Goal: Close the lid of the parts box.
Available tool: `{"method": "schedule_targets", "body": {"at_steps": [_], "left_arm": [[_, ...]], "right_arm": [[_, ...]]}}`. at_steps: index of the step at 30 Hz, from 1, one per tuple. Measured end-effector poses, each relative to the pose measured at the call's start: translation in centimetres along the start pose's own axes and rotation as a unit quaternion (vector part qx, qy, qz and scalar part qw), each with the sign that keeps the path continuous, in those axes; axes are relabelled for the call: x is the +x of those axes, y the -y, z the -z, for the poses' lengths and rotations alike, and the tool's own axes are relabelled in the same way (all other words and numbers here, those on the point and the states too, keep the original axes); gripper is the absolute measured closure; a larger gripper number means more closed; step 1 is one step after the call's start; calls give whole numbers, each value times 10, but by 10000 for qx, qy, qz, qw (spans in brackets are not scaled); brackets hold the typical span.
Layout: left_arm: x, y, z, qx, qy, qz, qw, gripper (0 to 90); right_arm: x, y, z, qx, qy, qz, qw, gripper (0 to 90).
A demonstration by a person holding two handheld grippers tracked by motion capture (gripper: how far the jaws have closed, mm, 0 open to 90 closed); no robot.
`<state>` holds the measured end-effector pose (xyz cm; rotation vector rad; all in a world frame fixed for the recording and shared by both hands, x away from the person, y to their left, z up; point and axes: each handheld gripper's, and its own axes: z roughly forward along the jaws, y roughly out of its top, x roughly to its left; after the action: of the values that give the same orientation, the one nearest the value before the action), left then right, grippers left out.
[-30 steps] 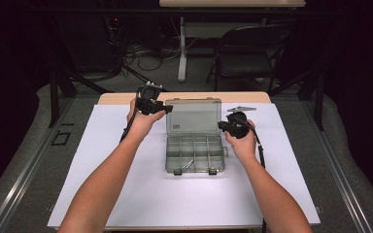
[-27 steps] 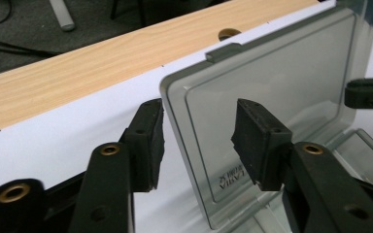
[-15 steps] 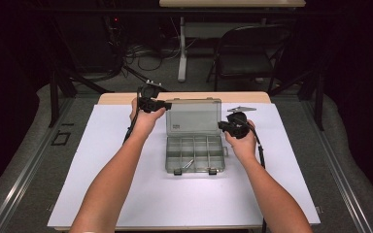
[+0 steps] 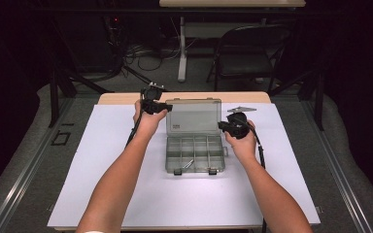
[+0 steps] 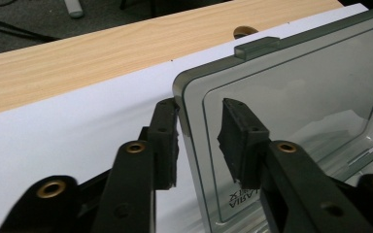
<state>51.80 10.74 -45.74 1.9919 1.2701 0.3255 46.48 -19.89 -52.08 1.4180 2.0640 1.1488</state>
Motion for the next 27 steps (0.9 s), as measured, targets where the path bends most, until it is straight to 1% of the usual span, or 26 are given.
{"method": "schedule_targets", "body": {"at_steps": [3,9,10,11,16,21,23,26,27], "left_arm": [[0,0,1,11,-3,44,10000,728],[-1,0,3,22,-99,-34,9999,768],[-1,0,4,25,-160,-86,9998,812],[-1,0,4,19,-161,-82,9998,819],[-1,1,4,-3,-195,-50,9998,831],[-1,2,5,-43,-172,7,9998,836],[-1,2,5,-28,-156,24,9999,837],[-2,3,6,-45,-145,36,9999,839],[-2,3,6,-70,-152,69,9998,839]], "right_arm": [[0,0,0,1,6,0,10000,842],[0,1,-1,-11,21,-22,10000,841],[0,1,-1,-7,28,-25,10000,840],[0,1,-1,14,32,-22,10000,840],[0,1,0,-12,36,-14,10000,840],[0,1,0,-26,36,-7,10000,837],[0,2,0,-12,71,-12,10000,833],[0,2,-1,-55,60,-24,10000,813],[1,2,0,-65,47,-40,10000,801]]}}
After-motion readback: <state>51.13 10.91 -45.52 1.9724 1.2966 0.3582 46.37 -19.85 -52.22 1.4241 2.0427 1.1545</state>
